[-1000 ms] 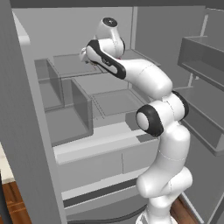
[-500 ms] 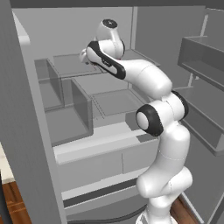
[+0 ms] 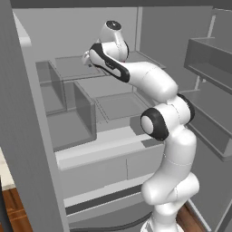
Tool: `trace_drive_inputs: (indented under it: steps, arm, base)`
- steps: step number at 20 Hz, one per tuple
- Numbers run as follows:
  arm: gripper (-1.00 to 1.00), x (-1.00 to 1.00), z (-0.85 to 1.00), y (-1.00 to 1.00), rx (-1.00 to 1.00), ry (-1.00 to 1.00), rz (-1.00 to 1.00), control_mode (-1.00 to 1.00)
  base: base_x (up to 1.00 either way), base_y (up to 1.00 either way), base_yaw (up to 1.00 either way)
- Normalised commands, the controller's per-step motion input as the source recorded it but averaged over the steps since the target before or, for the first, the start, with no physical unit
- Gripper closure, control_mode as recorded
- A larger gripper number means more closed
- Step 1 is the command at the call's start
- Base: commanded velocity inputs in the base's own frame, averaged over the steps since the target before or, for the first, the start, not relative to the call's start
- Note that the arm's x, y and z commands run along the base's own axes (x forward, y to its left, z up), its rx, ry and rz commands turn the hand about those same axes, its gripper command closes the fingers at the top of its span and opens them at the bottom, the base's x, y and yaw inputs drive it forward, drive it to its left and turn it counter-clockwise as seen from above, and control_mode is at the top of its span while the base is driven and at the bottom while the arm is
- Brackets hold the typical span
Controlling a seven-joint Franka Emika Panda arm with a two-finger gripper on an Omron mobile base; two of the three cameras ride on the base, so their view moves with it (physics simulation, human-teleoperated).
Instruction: Retrieve the bottle and the shaker from the cabinet and place them next to the mixing bowl on the counter. Then add garlic from the fridge to the mixing bowl.
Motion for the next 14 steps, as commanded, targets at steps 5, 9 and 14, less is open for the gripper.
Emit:
trace_drive_inputs:
  steps: [5, 9, 14]
  arm:
    - [-1.0, 0.0, 0.0, 0.0, 0.0, 0.0, 0.0, -1.0]
    - [1.0, 0.0, 0.0, 0.0, 0.0, 0.0, 0.0, -1.0]
    - [1.0, 0.0, 0.0, 0.0, 0.0, 0.0, 0.0, -1.0]
  base:
    - [0.0, 0.0, 0.0]
    - [0.0, 0.0, 0.0]
    - [0.0, 0.0, 0.0]
